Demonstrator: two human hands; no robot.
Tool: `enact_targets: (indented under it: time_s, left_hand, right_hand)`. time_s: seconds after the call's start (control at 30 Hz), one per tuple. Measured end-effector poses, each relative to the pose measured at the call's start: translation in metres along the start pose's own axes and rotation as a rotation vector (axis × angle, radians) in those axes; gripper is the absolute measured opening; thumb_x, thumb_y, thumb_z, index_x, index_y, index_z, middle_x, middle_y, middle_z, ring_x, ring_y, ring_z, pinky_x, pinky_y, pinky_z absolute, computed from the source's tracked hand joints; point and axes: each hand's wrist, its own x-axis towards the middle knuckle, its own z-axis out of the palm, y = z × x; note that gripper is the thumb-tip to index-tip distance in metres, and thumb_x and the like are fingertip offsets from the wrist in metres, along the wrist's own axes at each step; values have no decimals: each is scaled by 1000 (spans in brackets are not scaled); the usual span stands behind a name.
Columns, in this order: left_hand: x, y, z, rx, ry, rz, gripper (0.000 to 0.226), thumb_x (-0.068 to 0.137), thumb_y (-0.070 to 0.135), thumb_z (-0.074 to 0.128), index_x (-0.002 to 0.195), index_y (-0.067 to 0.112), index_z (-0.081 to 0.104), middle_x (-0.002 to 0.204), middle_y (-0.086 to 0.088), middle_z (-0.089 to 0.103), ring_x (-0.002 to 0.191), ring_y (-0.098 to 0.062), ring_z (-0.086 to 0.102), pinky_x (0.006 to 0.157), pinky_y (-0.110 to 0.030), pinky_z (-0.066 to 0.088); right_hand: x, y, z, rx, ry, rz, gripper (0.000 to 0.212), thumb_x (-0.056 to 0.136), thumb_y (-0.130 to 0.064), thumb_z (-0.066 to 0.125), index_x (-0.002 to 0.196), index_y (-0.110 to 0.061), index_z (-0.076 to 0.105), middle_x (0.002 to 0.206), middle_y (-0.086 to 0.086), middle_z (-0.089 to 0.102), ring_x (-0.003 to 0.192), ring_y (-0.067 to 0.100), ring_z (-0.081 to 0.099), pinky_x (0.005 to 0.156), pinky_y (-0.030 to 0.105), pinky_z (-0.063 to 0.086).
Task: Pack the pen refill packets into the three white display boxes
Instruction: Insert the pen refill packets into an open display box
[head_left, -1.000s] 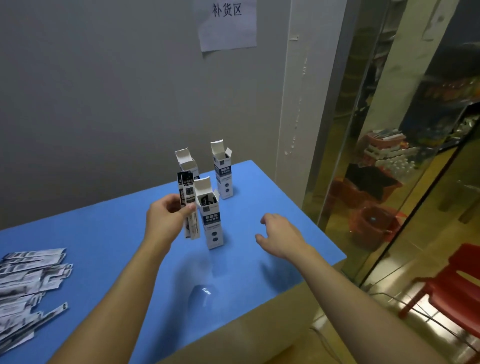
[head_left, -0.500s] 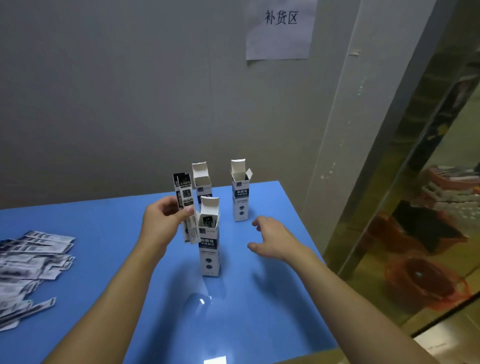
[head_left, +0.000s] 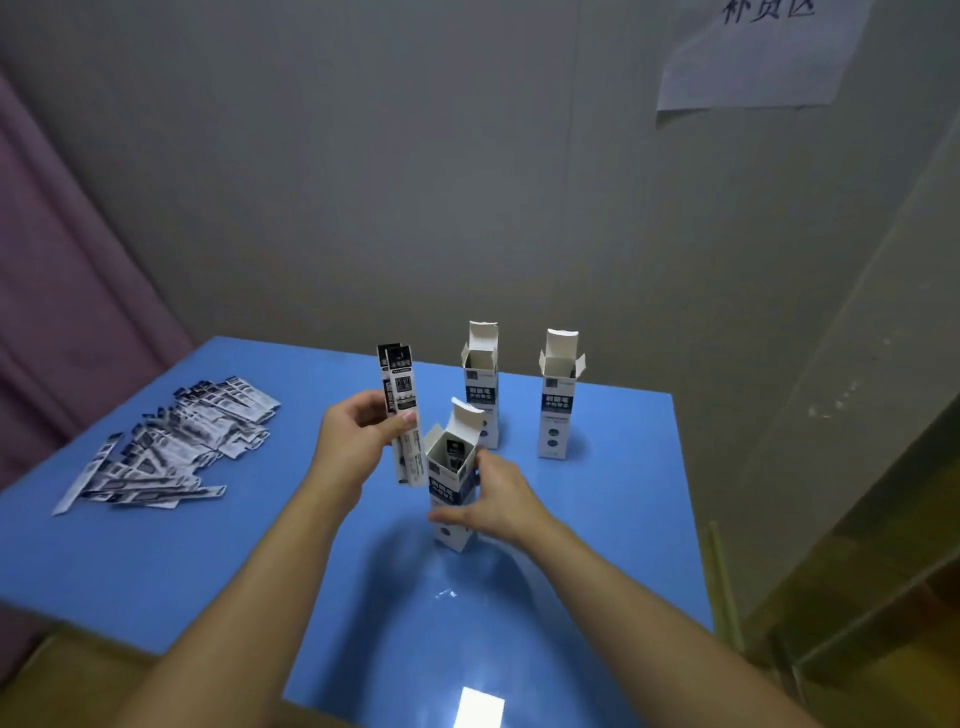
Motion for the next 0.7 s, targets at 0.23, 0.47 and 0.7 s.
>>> enact_targets:
  time_s: [0.23,0.47,0.7]
  left_hand:
    - [-14,17,-10,-56,40,97,18,87,-1,73,100,11,74,90,0,78,83,-12,72,78,-31,56]
    - [-28,43,4,-170,-15,281,21,88,-3,71,103,11,70,90,1,75,87,-14,71,78,-28,59]
    - [-28,38,15,-236,31,298,22,89,-3,70,100,16,69,89,4,75,89,-14,70,88,-34,57]
  right_hand:
    - [0,2,-13,21,32,-93,52,70,-37,86,114,-21,62,108,-7,68,95,10,63,84,30,55]
    - [2,-10,-33,-37,42,-194,52,68,-42,83,114,-28,63,102,-13,70,91,7,65,81,34,58]
    - [-5,-10,-34,-48,30,-226,57,70,-40,84,121,-27,61,104,-13,69,90,6,63,77,24,55]
